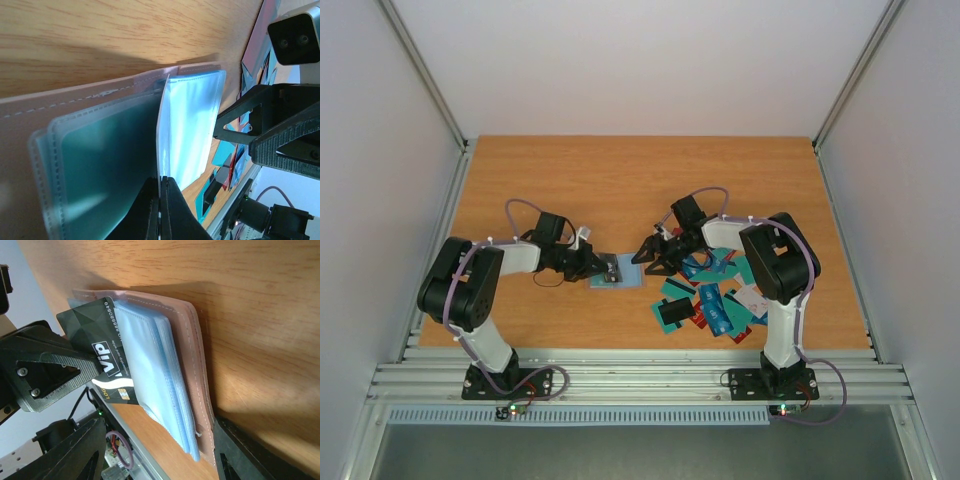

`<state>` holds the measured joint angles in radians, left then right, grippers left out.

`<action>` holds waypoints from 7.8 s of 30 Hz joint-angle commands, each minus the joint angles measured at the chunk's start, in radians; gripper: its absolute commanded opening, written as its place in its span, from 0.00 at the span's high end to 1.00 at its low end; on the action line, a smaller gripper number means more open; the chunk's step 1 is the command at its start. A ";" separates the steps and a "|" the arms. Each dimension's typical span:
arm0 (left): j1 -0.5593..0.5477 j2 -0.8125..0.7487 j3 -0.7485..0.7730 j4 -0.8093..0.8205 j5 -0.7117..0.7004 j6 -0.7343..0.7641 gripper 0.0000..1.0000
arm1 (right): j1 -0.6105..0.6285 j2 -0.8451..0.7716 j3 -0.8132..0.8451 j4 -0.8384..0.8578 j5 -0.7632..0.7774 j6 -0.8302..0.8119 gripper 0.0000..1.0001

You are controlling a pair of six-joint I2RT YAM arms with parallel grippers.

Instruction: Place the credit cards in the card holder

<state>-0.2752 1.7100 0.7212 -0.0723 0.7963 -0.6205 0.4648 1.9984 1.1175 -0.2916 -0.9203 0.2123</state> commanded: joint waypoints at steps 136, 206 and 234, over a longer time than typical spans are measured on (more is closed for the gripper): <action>-0.163 0.091 0.380 -0.800 -0.336 0.164 0.42 | 0.127 0.043 0.119 -0.240 0.203 -0.257 0.61; -0.190 0.098 0.435 -0.731 -0.198 0.177 0.56 | 0.192 0.094 0.232 -0.372 0.260 -0.296 0.77; -0.144 -0.072 0.378 -0.825 -0.427 0.268 0.66 | 0.141 -0.025 0.360 -0.517 0.163 -0.345 0.43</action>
<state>-0.4335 1.6276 1.1210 -0.9344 0.3958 -0.3527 0.6067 1.9514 1.4353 -0.8520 -0.6479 -0.1772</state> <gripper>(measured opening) 0.378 0.587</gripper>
